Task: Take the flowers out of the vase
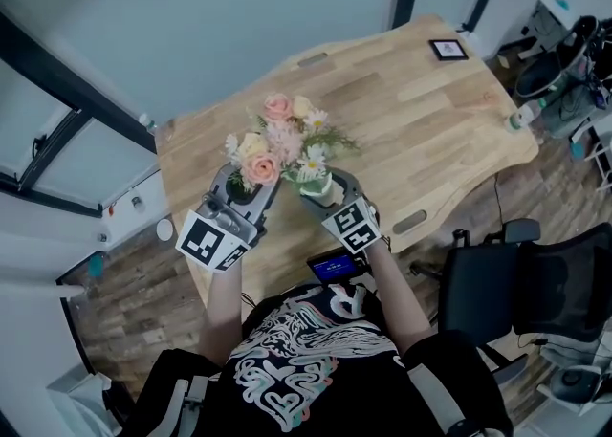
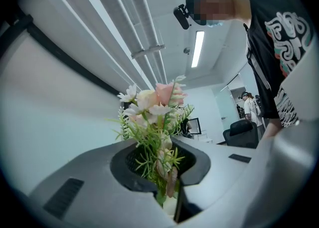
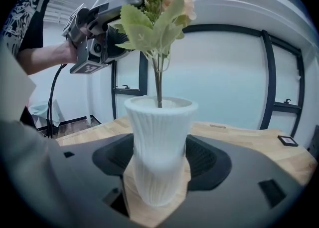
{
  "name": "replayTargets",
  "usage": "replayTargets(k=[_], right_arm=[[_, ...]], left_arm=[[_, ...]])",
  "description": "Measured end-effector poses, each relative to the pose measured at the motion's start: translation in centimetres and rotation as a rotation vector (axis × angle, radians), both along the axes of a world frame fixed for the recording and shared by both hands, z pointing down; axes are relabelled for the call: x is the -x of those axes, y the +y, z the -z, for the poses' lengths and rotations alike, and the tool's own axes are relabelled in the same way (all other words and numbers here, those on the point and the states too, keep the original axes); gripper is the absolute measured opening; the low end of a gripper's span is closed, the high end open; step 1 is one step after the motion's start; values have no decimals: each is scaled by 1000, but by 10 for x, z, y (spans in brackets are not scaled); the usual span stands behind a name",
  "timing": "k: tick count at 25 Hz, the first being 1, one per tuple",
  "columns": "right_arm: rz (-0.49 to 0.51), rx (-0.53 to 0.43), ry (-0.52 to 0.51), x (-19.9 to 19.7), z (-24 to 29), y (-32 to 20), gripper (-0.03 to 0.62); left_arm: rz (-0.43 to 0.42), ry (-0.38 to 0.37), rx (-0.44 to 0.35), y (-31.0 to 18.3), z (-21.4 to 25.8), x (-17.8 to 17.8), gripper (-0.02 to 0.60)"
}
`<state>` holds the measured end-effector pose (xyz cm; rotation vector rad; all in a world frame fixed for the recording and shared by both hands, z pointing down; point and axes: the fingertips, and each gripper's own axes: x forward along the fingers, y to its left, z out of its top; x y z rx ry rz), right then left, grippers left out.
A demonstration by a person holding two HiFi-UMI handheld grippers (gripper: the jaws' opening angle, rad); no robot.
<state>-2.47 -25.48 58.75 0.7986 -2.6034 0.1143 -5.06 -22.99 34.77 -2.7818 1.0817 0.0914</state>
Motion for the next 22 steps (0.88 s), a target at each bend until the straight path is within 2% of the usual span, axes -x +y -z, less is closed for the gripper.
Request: replayTargets(k=[12,22], right_arm=[[-34,-4,-29,-9,20,2,330],[-53,-57,-97,-22,54,16,330]], left_arm=[[7,24,8,1,19,0,67],[21,33,-1,9,31,-3,67]])
